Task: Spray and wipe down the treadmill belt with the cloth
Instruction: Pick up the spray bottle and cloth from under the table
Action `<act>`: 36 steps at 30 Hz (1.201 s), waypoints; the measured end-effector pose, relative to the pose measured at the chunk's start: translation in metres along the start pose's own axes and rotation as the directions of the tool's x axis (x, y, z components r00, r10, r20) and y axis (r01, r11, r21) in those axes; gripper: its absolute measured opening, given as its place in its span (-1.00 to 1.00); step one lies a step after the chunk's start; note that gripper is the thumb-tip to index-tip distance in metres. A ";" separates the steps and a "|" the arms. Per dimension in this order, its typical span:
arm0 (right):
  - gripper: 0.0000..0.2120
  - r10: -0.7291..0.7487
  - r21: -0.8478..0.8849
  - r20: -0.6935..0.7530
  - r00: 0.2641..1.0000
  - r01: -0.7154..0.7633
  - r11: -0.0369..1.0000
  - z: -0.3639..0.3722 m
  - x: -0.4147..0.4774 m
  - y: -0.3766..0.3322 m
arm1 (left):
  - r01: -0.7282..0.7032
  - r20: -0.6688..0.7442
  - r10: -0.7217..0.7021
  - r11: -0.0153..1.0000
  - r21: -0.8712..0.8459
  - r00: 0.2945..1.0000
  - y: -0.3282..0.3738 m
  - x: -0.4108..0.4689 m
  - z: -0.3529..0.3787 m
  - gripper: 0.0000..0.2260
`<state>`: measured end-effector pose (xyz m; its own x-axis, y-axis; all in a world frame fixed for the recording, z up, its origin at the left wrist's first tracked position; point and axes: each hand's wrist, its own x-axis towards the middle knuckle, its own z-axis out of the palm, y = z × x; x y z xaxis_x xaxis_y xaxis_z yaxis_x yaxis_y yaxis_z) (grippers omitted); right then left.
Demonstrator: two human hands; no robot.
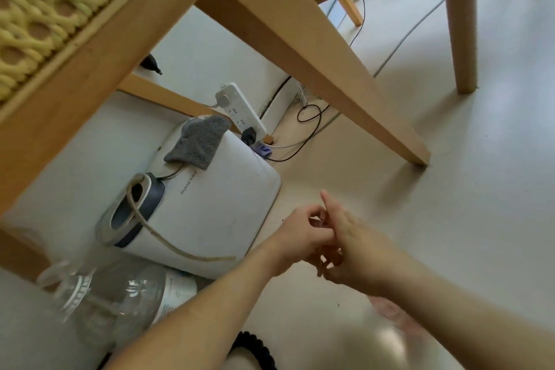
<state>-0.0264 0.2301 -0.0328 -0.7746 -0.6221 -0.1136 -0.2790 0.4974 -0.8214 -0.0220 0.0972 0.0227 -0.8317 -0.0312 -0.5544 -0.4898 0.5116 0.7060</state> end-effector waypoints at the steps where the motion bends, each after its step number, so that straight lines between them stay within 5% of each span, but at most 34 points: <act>1: 0.20 0.011 -0.015 0.010 1.000 -0.011 1.000 -0.002 -0.002 0.006 | 0.025 0.052 -0.022 0.998 -0.055 0.998 -0.002 -0.003 0.002 -0.66; 4: 0.02 0.068 -0.012 -0.025 0.997 -0.068 0.998 -0.002 -0.009 0.019 | 0.084 0.200 -0.056 0.987 -0.134 0.978 0.006 -0.003 0.000 -0.74; 7: -0.45 0.069 0.073 -0.107 0.992 -0.061 0.995 0.012 -0.017 0.020 | 0.104 0.303 -0.091 0.994 -0.027 0.949 0.015 0.001 -0.013 -0.80; 8: -0.48 0.068 0.082 -0.112 0.991 -0.059 0.995 0.016 -0.019 0.017 | 0.082 0.243 -0.093 0.995 0.054 0.966 0.015 0.004 -0.023 -0.85; 10: -0.48 0.108 0.087 -0.101 0.989 -0.099 0.991 0.017 -0.022 0.015 | 0.021 -0.135 0.029 0.934 0.357 0.990 0.015 0.015 -0.052 -0.82; 12: -0.45 0.131 0.080 -0.101 0.986 -0.123 0.989 0.016 -0.023 0.018 | 0.129 -0.488 0.378 0.673 0.729 0.787 0.018 0.024 -0.084 -0.66; 14: -0.34 0.114 0.090 -0.102 0.988 -0.105 0.990 0.019 -0.024 0.022 | 0.306 -0.532 0.504 0.464 0.831 0.680 0.024 0.030 -0.108 -0.50; 16: -0.28 0.094 0.085 -0.099 0.991 -0.085 0.993 0.022 -0.026 0.023 | 0.458 -0.565 0.438 0.332 0.825 0.699 0.025 0.036 -0.133 -0.39; 20: -0.29 0.069 0.048 -0.120 0.990 -0.064 0.997 0.022 -0.026 0.022 | 0.656 -0.701 0.150 0.261 0.708 0.697 0.015 0.038 -0.174 -0.43; 22: -0.29 0.084 0.045 -0.124 0.989 -0.079 0.996 0.022 -0.026 0.023 | 0.674 -0.693 0.172 0.160 0.721 0.701 0.005 0.041 -0.177 -0.47; 27: -0.36 0.094 -0.001 -0.157 0.983 -0.095 0.995 0.023 -0.028 0.022 | 0.685 -0.714 0.274 0.207 0.698 0.645 0.010 0.040 -0.177 -0.66; 29: -0.38 0.083 -0.018 -0.130 0.988 -0.086 0.996 0.025 -0.028 0.021 | 0.644 -0.683 0.277 0.227 0.730 0.676 0.015 0.045 -0.158 -0.80; 31: -0.39 0.057 -0.059 -0.100 0.993 -0.063 0.996 0.024 -0.036 0.018 | 0.505 -0.560 0.219 0.261 0.823 0.799 0.013 0.046 -0.112 -0.88; 34: -0.46 0.036 -0.099 -0.070 0.997 -0.042 0.994 0.014 -0.053 0.021 | 0.141 -0.147 -0.003 0.302 0.943 0.989 0.005 0.043 -0.020 -0.87; 36: -0.48 0.015 -0.115 -0.035 0.999 -0.019 0.993 0.002 -0.065 0.027 | -0.103 0.155 -0.126 0.345 0.933 0.980 -0.001 0.030 0.034 -0.85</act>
<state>0.0174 0.2823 -0.0489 -0.7982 -0.5931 -0.1056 -0.3281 0.5751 -0.7494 -0.0376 0.1244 -0.0096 -0.7125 0.0384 -0.7006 0.1608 0.9809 -0.1098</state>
